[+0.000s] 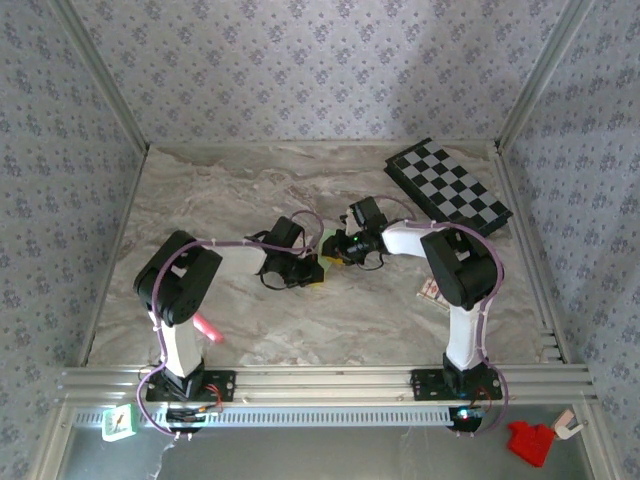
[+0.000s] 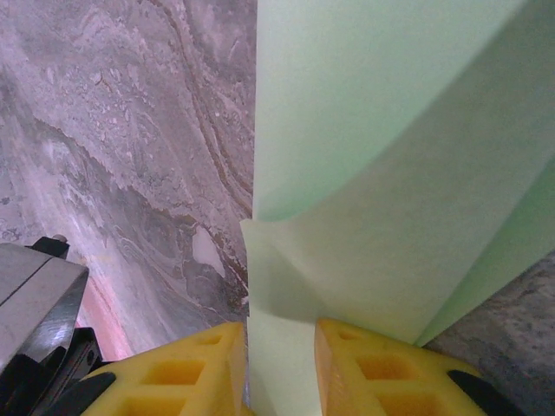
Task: Fold a paper plane with a square sheet of paper (pick it up from the middle)
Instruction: Fold the wing for the fifth time at the center of the table.
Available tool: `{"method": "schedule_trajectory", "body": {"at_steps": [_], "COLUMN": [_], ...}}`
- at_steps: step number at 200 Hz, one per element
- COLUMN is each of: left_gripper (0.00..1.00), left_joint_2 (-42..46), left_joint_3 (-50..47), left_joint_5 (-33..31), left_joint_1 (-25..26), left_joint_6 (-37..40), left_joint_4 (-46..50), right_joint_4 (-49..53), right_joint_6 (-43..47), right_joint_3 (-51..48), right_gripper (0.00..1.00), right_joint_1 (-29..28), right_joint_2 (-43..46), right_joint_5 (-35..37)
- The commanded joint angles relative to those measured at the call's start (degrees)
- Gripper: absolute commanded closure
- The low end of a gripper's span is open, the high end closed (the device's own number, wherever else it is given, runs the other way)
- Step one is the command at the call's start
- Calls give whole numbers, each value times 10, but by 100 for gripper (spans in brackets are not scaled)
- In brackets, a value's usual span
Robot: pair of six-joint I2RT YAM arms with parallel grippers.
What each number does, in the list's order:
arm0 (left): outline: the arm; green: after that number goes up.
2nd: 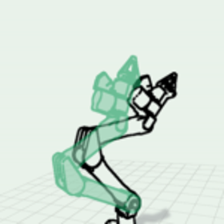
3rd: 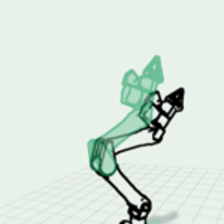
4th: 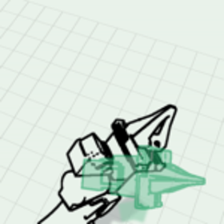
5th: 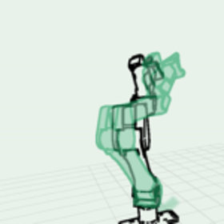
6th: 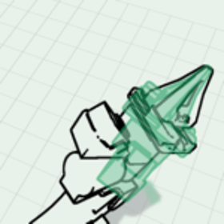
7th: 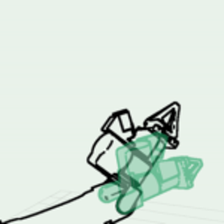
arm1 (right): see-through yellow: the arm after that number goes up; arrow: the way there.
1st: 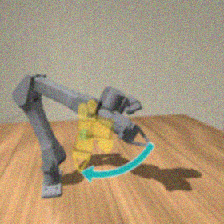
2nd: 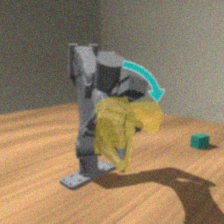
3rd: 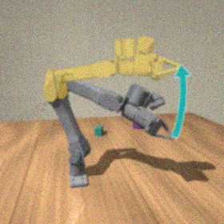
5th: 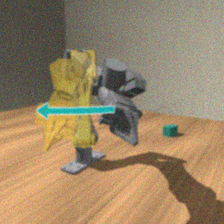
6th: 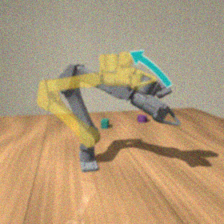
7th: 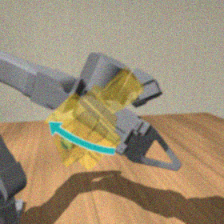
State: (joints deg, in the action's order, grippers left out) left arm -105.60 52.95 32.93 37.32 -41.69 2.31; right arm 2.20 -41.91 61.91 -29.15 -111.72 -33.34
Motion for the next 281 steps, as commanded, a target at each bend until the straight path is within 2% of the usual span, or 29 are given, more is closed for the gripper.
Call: {"method": "schedule_trajectory", "body": {"at_steps": [1,105,187,241,281], "left_gripper": [94,95,95,94,94], "left_joint_2": [-10,25,85,156,132], "left_joint_3": [-22,-52,-114,-62,-11], "left_joint_5": [-15,-19,-30,-31,-39], "left_joint_1": [7,14,17,13,10], "left_joint_6": [-2,-7,-2,21,17], "left_joint_4": [25,40,76,106,60], "right_joint_4": [59,125,128,125,120], "right_joint_6": [11,20,16,11,7], "right_joint_3": [5,28,28,25,26], "right_gripper": [71,73,73,73,73], "right_joint_1": [-4,-9,-11,-14,-15], "right_joint_2": [-24,-36,-36,-32,-32], "right_joint_5": [39,103,104,99,92]}}
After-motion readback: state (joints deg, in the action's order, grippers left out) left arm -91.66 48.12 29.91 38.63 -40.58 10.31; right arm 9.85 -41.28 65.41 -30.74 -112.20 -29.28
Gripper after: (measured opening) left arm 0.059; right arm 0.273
